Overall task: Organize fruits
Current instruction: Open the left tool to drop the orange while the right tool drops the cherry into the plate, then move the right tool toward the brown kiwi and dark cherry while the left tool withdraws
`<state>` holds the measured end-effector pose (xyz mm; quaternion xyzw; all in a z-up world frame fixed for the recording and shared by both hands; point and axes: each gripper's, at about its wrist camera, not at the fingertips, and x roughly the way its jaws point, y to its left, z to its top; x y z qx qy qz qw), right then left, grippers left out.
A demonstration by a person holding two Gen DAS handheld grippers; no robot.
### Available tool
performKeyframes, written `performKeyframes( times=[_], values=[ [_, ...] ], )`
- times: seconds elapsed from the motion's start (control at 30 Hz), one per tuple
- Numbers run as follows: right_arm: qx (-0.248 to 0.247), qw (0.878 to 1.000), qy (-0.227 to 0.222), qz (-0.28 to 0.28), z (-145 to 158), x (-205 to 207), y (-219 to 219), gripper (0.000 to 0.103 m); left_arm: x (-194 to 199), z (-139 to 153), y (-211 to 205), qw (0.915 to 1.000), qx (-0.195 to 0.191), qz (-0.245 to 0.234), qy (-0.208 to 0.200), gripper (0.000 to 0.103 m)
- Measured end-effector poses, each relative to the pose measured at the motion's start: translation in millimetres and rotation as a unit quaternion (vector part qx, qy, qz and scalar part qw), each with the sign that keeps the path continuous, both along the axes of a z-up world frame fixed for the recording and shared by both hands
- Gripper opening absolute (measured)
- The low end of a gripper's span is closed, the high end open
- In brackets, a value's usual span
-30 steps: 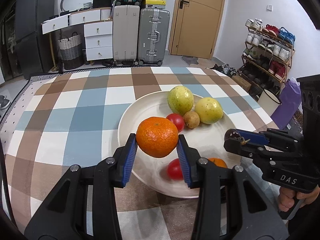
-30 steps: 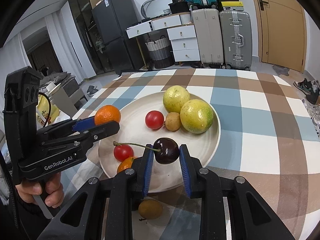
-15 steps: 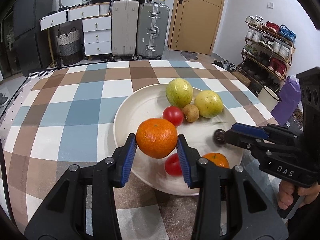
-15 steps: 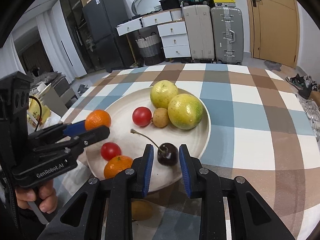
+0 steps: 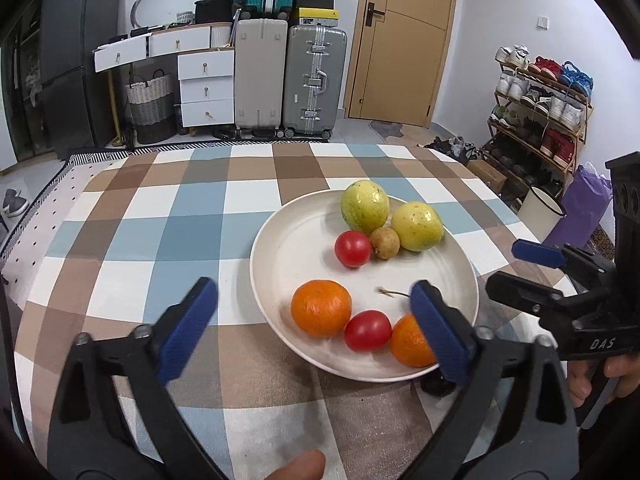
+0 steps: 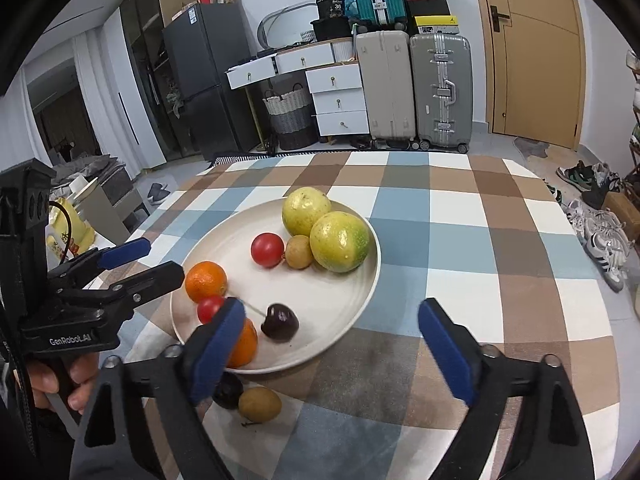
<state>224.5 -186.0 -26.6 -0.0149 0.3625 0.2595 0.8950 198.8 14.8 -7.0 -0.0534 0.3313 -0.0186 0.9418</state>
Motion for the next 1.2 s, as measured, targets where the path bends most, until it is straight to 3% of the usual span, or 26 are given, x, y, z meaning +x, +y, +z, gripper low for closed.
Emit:
performKeyframes(
  times=[0.07, 0.43, 0.77, 1.2],
  values=[
    [0.004, 1.0, -0.004, -0.002, 1.2, -1.3, -4.7, 0.102, -5.1, 2.6, -0.2, 1.0, 0.001, -0.001, -0.007, 0.102],
    [-0.008, 1.0, -0.016, 0.024, 2.9, -19.4, -9.2, 0.103, -28.5, 2.5, -18.1, 0.9994, 0.03, -0.015, -0.009, 0.102],
    [-0.016, 0.999, -0.026, 0.041, 7.1, -30.6, -8.6, 0.103, -45.8, -6.0, -24.1, 0.9994, 0.023, -0.024, 0.007, 0.102],
    [-0.014, 0.996, 0.032, 0.086, -9.0, -25.1, -11.9, 0.102, -54.2, -15.4, -32.5, 0.9985, 0.021, -0.043, 0.029, 0.102]
  ],
)
